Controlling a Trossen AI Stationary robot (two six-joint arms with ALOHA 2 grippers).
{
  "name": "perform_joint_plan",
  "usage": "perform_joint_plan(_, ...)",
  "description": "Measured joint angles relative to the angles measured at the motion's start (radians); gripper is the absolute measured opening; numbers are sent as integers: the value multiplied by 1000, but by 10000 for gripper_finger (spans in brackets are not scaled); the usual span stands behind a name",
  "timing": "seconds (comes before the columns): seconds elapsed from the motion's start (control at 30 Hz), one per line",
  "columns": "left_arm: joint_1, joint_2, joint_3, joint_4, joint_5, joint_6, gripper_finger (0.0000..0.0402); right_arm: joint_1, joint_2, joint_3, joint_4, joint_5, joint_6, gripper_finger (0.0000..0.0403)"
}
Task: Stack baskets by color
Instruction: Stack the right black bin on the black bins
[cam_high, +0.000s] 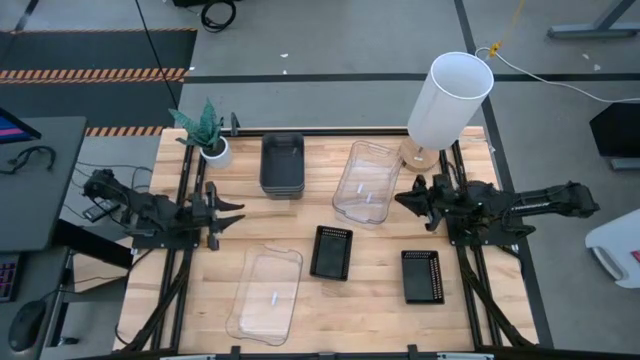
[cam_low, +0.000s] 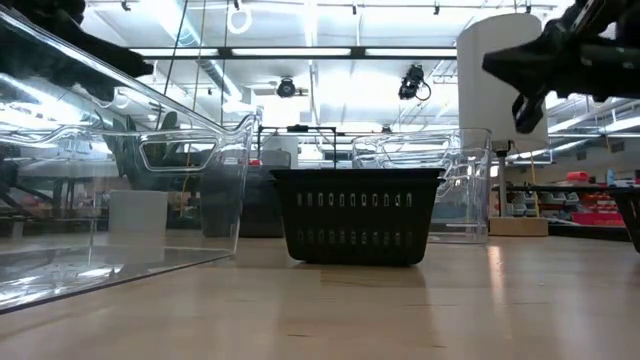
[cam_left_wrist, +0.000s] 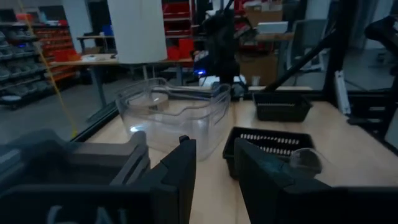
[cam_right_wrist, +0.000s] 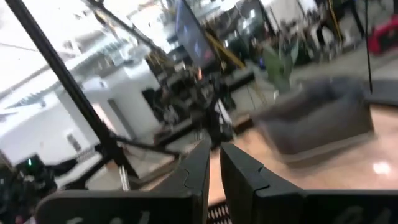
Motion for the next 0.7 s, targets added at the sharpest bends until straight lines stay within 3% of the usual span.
perform_joint_plan(0.27,0,-69,-71,12,31,18,116,0,201,97,-162,-49,47,41)
perform_joint_plan(0.53,0,-61,-79,50,212,-1,116,35,387,292,-456,-79,53,11)
perform_joint_plan(0.7,1,-59,-78,45,119,0,116,114,494,429,-712,-41,53,5)
